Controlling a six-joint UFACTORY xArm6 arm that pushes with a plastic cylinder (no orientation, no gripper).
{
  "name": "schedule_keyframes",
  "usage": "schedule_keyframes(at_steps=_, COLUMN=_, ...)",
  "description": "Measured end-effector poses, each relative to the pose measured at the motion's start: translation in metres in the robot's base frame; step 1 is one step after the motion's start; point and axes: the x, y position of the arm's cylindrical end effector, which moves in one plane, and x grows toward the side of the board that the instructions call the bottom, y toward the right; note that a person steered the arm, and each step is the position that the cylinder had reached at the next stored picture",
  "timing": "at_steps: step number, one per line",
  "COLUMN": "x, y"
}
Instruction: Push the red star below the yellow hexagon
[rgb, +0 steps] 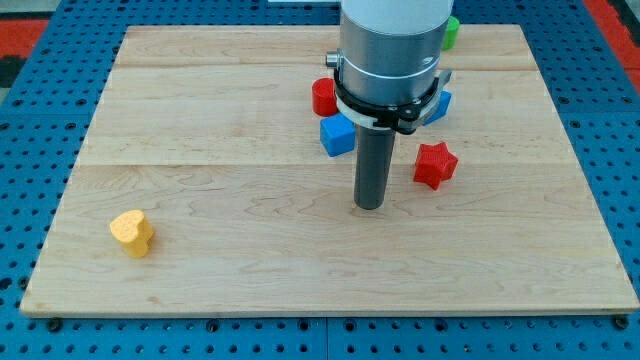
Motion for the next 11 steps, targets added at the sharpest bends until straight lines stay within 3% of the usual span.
schedule_keyframes(at_steps=2, x=0.012, y=0.007)
schedule_keyframes(at_steps=3, x=0.052, y=0.053)
schedule_keyframes(at_steps=4, x=0.036, y=0.090)
schedule_keyframes(at_steps=5, x=0.001, y=0.164)
schedule_keyframes(at_steps=8, x=-0.030, y=0.123)
schedule_keyframes(at_steps=9, x=-0.036, y=0.039)
schedule_keyframes(at_steps=11, x=-0.086, y=0.031)
